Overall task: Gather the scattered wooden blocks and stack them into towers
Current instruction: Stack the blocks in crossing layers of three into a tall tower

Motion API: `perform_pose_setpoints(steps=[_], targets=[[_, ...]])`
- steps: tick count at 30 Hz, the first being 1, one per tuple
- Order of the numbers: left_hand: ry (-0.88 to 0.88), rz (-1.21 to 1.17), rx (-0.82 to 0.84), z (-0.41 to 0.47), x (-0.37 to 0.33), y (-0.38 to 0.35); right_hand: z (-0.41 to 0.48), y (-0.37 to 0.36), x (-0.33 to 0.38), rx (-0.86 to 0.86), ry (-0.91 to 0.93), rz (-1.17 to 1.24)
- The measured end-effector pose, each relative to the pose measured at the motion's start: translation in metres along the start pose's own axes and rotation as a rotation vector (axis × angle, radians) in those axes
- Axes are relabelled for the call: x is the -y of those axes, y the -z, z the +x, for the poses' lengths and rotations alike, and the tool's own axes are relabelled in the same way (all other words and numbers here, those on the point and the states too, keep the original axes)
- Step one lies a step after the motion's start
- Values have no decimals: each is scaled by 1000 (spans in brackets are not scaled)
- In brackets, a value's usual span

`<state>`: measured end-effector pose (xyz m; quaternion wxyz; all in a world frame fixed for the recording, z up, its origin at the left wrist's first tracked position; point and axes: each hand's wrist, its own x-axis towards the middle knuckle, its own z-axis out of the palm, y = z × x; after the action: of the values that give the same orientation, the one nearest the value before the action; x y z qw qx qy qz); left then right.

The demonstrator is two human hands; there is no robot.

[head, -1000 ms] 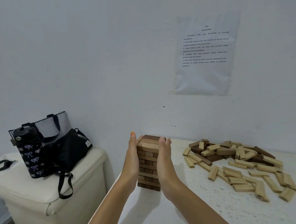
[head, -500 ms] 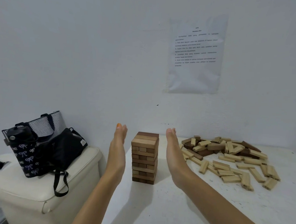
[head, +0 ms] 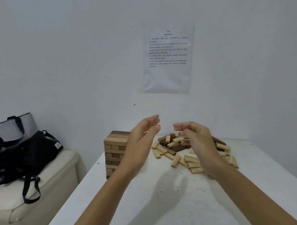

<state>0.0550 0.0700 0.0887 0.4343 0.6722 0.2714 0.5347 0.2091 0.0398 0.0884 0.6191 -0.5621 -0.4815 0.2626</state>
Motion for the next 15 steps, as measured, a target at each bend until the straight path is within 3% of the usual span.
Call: perform_pose_setpoints(steps=[7,15], targets=[[136,51,96,38,34,-42,28,44,-32,-38,-56,-80],[170,298,187,90,88,-51,75,56,-69,-7,-35,-326]])
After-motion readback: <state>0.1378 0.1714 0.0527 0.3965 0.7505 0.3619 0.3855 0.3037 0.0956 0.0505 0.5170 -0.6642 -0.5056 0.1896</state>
